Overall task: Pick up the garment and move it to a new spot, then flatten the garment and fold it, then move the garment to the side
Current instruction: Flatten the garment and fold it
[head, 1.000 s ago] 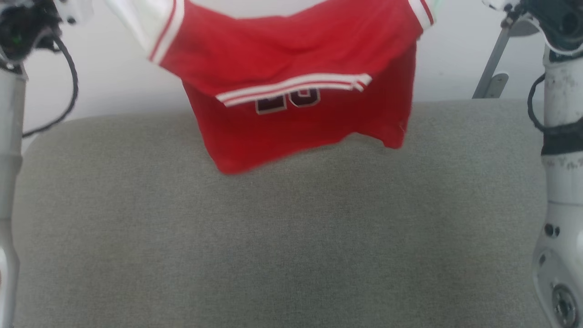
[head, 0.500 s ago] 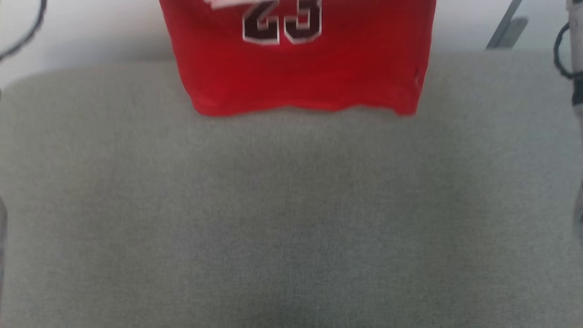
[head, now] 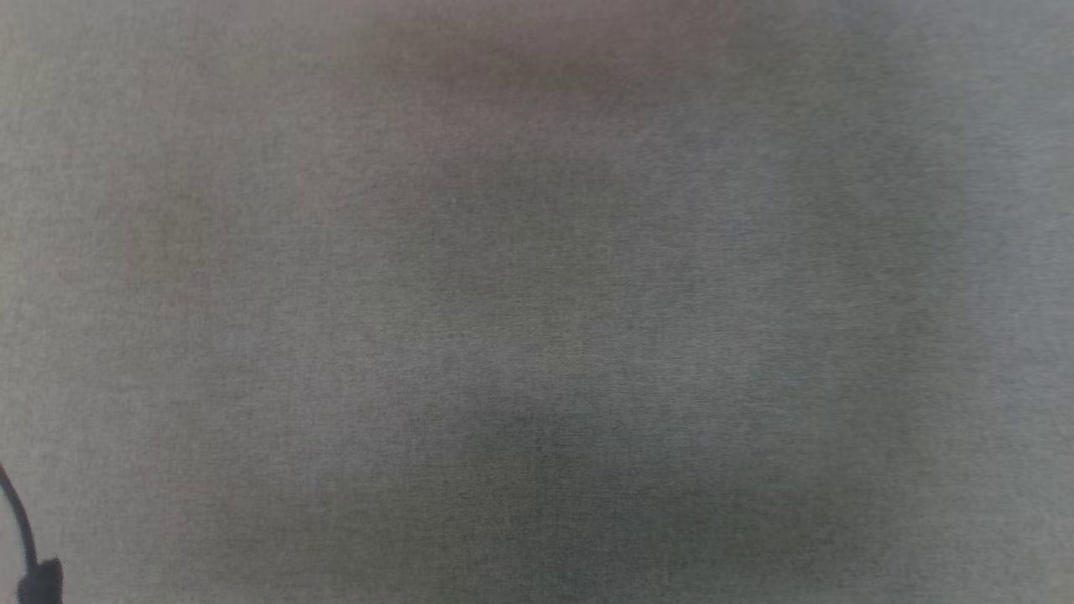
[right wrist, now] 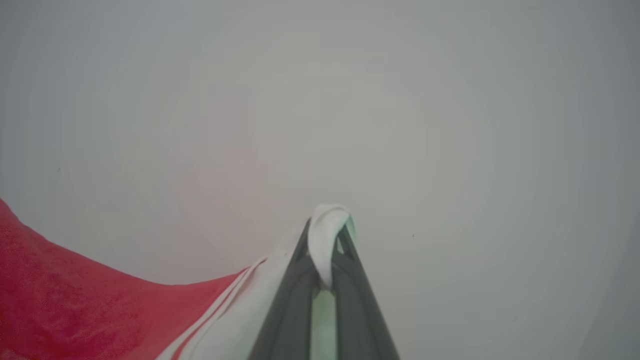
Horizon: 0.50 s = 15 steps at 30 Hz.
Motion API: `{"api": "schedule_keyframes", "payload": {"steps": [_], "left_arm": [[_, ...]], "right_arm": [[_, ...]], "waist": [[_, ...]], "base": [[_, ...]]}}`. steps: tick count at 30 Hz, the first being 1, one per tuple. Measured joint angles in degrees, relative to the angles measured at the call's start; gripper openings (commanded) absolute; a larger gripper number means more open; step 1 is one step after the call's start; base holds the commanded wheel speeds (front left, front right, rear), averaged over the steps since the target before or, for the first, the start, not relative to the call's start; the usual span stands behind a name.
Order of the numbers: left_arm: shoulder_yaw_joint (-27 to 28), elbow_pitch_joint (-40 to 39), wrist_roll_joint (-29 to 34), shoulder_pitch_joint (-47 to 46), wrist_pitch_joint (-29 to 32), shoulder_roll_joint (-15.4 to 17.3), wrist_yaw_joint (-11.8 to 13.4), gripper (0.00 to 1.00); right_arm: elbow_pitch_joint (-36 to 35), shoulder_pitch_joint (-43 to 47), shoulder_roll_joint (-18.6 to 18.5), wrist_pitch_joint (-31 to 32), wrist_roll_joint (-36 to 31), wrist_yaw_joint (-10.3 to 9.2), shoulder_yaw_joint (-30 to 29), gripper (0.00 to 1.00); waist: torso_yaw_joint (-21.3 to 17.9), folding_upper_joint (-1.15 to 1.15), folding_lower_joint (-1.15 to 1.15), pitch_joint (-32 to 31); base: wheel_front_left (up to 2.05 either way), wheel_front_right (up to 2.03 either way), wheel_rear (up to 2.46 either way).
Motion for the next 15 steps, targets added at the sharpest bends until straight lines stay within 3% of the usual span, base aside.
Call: {"api": "schedule_keyframes", "payload": {"steps": [5, 10, 15], "left_arm": [[-3.5, 4.6, -1.7, 3.8, 0.8, -0.4, -0.3, 0.0], [-6.4, 9.2, -5.8, 10.0, 8.6, -1.2, -0.3, 0.0], [-8.4, 10.6, -10.6, 16.8, 18.0, -1.0, -0.3, 0.0]], "right_arm": [[4.0, 3.5, 0.6, 0.7, 6.4, 0.01, 2.7, 0.0], [4.4, 10.0, 0.3, 8.0, 15.3, 0.01, 7.9, 0.0], [-0.6, 17.6, -2.1, 16.0, 24.8, 0.01, 12.1, 0.0]], "waist": [[1.1, 0.0, 0.0, 0.9], [1.6, 0.0, 0.0, -0.2], [2.1, 0.0, 0.0, -2.5]], "base": [[0.0, 0.0, 0.0], [0.0, 0.0, 0.0], [0.0, 0.0, 0.0]]}}
